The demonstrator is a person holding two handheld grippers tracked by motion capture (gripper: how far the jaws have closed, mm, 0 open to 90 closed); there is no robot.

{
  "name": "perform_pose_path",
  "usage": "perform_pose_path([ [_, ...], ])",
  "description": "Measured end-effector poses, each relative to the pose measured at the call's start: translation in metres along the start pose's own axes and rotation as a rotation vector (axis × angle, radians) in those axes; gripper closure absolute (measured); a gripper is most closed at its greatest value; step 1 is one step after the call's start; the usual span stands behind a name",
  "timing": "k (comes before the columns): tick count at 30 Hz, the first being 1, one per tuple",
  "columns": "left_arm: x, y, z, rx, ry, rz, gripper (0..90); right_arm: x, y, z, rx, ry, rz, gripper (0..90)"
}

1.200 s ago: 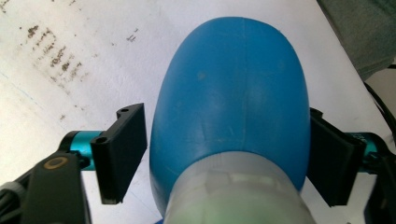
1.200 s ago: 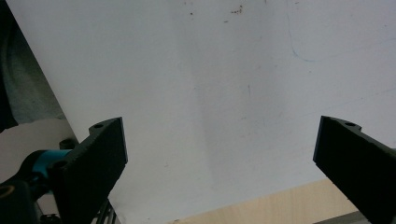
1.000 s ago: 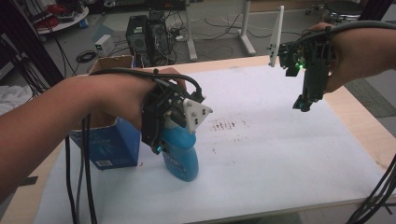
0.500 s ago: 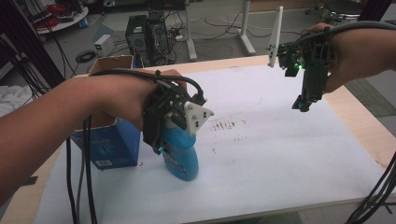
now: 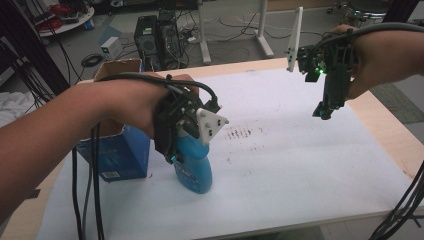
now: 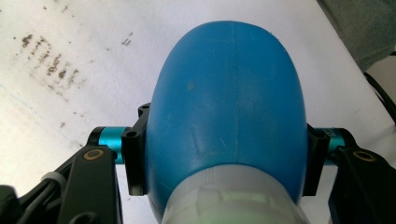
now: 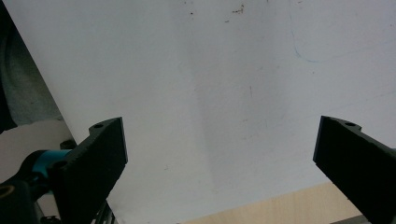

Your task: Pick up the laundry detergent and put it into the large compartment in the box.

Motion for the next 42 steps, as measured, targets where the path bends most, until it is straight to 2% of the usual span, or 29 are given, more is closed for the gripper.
perform_pose_path([
  [3, 0.000, -0.002, 0.001, 0.025, -0.002, -0.006, 37.9, 0.000, 0.000, -0.001, 0.004, -0.001, 0.002, 1.9],
  [6, 0.000, -0.004, 0.004, 0.023, -0.002, 0.000, 38.0, -0.001, 0.000, -0.001, -0.002, -0.001, 0.007, 1.9],
  [7, 0.000, -0.006, 0.011, 0.006, -0.002, 0.018, 38.0, 0.000, -0.001, 0.000, -0.004, -0.004, 0.011, 1.9],
  [10, -0.001, -0.006, 0.023, -0.004, -0.005, 0.048, 38.0, 0.000, -0.001, 0.000, -0.005, -0.004, 0.014, 1.9],
  [13, 0.000, -0.006, 0.028, -0.002, -0.008, 0.053, 38.0, 0.000, -0.001, 0.000, -0.003, -0.003, 0.018, 1.9],
  [14, 0.001, -0.006, 0.041, -0.020, -0.012, 0.091, 38.0, 0.000, -0.002, 0.000, -0.005, -0.003, 0.013, 1.9],
  [16, 0.001, -0.006, 0.049, -0.037, -0.007, 0.130, 37.9, 0.000, -0.003, 0.000, -0.011, -0.002, 0.020, 1.9],
  [17, 0.001, -0.006, 0.049, -0.037, -0.007, 0.130, 38.0, 0.001, -0.003, 0.000, -0.010, -0.002, 0.019, 1.9],
  [18, 0.001, -0.005, 0.057, -0.050, 0.004, 0.174, 38.0, 0.001, -0.004, 0.000, -0.011, -0.003, 0.023, 1.9],
  [20, 0.001, -0.005, 0.057, -0.050, 0.004, 0.174, 37.9, 0.001, -0.004, -0.001, -0.008, -0.005, 0.025, 1.9],
  [21, 0.001, -0.004, 0.064, -0.052, 0.015, 0.223, 37.9, 0.001, -0.004, -0.001, -0.008, -0.005, 0.025, 1.9],
  [23, 0.001, -0.002, 0.076, -0.044, 0.017, 0.276, 37.9, 0.001, -0.006, -0.002, -0.008, -0.006, 0.033, 1.9],
  [24, 0.001, -0.002, 0.076, -0.044, 0.017, 0.276, 37.9, 0.001, -0.007, -0.002, -0.009, -0.005, 0.038, 1.9],
  [25, 0.000, 0.000, 0.083, -0.037, 0.015, 0.323, 38.0, 0.001, -0.008, -0.003, -0.010, -0.007, 0.038, 1.9],
  [27, 0.000, 0.000, 0.083, -0.037, 0.015, 0.323, 37.9, 0.001, -0.008, -0.003, -0.011, -0.007, 0.044, 1.9],
  [29, 0.001, 0.008, 0.102, -0.035, 0.028, 0.447, 37.9, 0.002, -0.011, -0.004, -0.010, -0.011, 0.058, 1.9],
  [30, 0.001, 0.011, 0.106, -0.035, 0.029, 0.472, 37.9, 0.002, -0.012, -0.004, -0.010, -0.012, 0.056, 1.9],
  [31, 0.001, 0.011, 0.106, -0.035, 0.029, 0.472, 37.9, 0.002, -0.012, -0.004, -0.010, -0.012, 0.056, 1.9],
  [32, 0.001, 0.015, 0.114, -0.038, 0.029, 0.521, 37.9, 0.002, -0.013, -0.004, -0.009, -0.014, 0.060, 1.9],
  [33, 0.000, 0.017, 0.118, -0.035, 0.030, 0.539, 37.9, 0.002, -0.013, -0.004, -0.012, -0.014, 0.065, 1.9],
  [34, 0.000, 0.017, 0.118, -0.035, 0.030, 0.539, 37.9, 0.002, -0.013, -0.004, -0.011, -0.014, 0.066, 1.9],
  [35, 0.000, 0.021, 0.127, -0.028, 0.032, 0.579, 37.9, 0.002, -0.013, -0.004, -0.009, -0.013, 0.072, 1.9],
  [36, 0.000, 0.021, 0.127, -0.028, 0.032, 0.579, 37.9, 0.002, -0.012, -0.004, -0.008, -0.013, 0.076, 1.9],
  [37, 0.000, 0.024, 0.131, -0.024, 0.032, 0.602, 37.9, 0.002, -0.012, -0.004, -0.008, -0.013, 0.076, 1.9],
  [38, 0.000, 0.029, 0.139, -0.016, 0.032, 0.657, 37.9, 0.003, -0.012, -0.005, -0.005, -0.015, 0.081, 1.9],
  [39, 0.000, 0.029, 0.139, -0.016, 0.032, 0.657, 37.9, 0.004, -0.013, -0.005, -0.006, -0.017, 0.076, 1.9],
  [41, 0.000, 0.035, 0.146, -0.004, 0.022, 0.690, 37.9, 0.004, -0.013, -0.004, -0.005, -0.017, 0.075, 1.9],
  [42, 0.000, 0.040, 0.153, 0.004, 0.007, 0.721, 37.9, 0.004, -0.013, -0.004, -0.011, -0.013, 0.082, 1.9],
])
Point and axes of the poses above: each handheld gripper's, and its own axes: z roughly backward along the jaws, y roughly out of its underside, x roughly to its left, the point moved 5 cm from there along -z, roughly forward along the jaws, and after that the axes turned 2 degrees about -y, right-handed, at the moved point
